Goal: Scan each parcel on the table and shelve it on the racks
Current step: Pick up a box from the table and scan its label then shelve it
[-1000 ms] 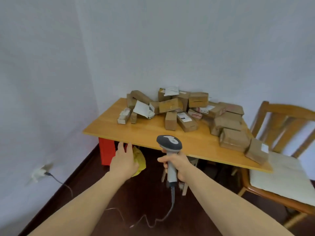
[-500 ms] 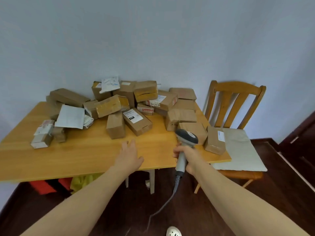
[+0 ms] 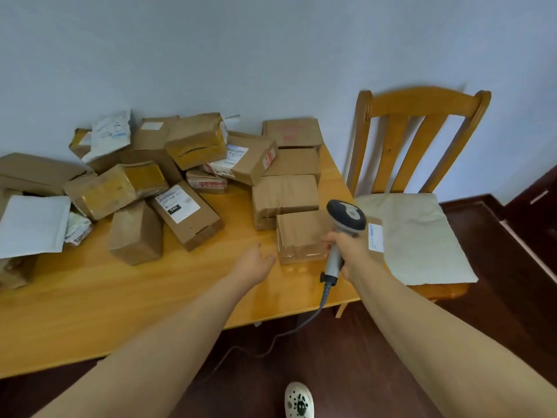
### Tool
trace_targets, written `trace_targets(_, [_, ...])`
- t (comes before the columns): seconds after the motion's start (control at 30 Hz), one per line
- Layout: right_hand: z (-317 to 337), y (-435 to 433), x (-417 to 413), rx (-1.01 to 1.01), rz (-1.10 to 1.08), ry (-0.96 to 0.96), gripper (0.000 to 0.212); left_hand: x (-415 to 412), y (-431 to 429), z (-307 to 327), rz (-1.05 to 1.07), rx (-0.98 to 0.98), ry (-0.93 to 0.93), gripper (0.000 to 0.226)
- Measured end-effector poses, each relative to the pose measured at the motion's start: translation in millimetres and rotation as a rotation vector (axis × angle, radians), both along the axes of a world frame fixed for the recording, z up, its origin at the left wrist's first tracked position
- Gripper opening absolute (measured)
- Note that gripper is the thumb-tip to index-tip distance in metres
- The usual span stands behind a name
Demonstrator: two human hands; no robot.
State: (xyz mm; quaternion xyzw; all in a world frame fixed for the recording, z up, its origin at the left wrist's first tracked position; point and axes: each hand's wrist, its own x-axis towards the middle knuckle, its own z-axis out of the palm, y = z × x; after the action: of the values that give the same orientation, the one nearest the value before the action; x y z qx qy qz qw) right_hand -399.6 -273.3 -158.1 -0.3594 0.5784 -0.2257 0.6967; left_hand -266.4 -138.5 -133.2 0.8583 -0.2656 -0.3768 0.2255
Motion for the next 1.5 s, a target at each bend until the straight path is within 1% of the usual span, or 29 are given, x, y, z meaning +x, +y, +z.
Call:
trace_targets(0.07, [-4,-10,2,0.021,0.011,0.003,0.045,0,-18,-6,0.034,-0.015,0.066,0.063])
trace_targets(0.17, [-8,-15,5,0.037,0.008,0.008,0.034,4,-42,-14,0.101,-0.063,0.168,0.063])
trace_targets(0.27, [-10,-9,10,0.045,0.003,0.014,0.024,6,-55,-20,0.178,-0.153,0.287,0.055])
trace_targets(0.33, [-13,0,14,0.039,0.003,0.038,0.021,9,-55,-19,0.222,-0.188,0.317,0.054])
trace_targets(0.4, [-14,9,18,0.027,-0.020,0.054,0.023,14,-47,-16,0.248,-0.214,0.321,0.055])
trace_targets(0.47, [-13,16,21,0.027,-0.073,0.041,0.031,22,-37,-13,0.225,-0.238,0.299,0.063])
trace_targets(0.57, [-5,28,32,0.066,-0.167,-0.056,0.041,31,-17,0,0.121,-0.282,0.189,0.071])
trace_targets(0.67, [7,43,46,0.127,-0.181,-0.142,0.035,41,-1,19,0.033,-0.344,0.037,0.070])
trace_targets(0.7, [11,48,51,0.149,-0.167,-0.166,0.032,45,4,27,0.014,-0.371,0.019,0.069])
trace_targets(0.77, [19,58,60,0.177,-0.124,-0.206,0.030,52,12,43,-0.012,-0.437,0.047,0.063])
trace_targets(0.83, [26,65,70,0.181,-0.088,-0.227,0.030,59,21,56,-0.023,-0.513,0.066,0.053])
trace_targets(0.9, [34,71,79,0.181,-0.062,-0.247,0.030,65,32,66,-0.049,-0.585,0.004,0.041])
trace_targets(0.97, [41,76,87,0.175,-0.033,-0.273,0.029,72,42,70,-0.058,-0.652,-0.088,0.037])
trace_targets(1.1, [54,88,103,0.159,0.049,-0.316,0.025,85,60,77,0.083,-0.766,-0.144,0.045])
trace_targets(1.17, [59,94,109,0.157,0.068,-0.335,0.022,90,66,81,0.160,-0.804,-0.121,0.048])
trace_targets(1.23, [64,100,115,0.156,0.081,-0.350,0.021,94,75,87,0.197,-0.833,-0.093,0.058])
trace_targets(1.3, [66,103,119,0.145,0.080,-0.358,0.018,98,80,96,0.181,-0.801,-0.059,0.081])
trace_targets(1.37, [68,106,122,0.132,0.087,-0.365,0.016,108,90,104,0.150,-0.745,0.049,0.102])
trace_targets(1.43, [70,108,124,0.116,0.106,-0.364,0.017,120,99,107,0.098,-0.672,0.098,0.111])
trace_targets(1.5, [71,111,128,0.114,0.122,-0.357,0.019,131,106,108,0.067,-0.587,0.058,0.112])
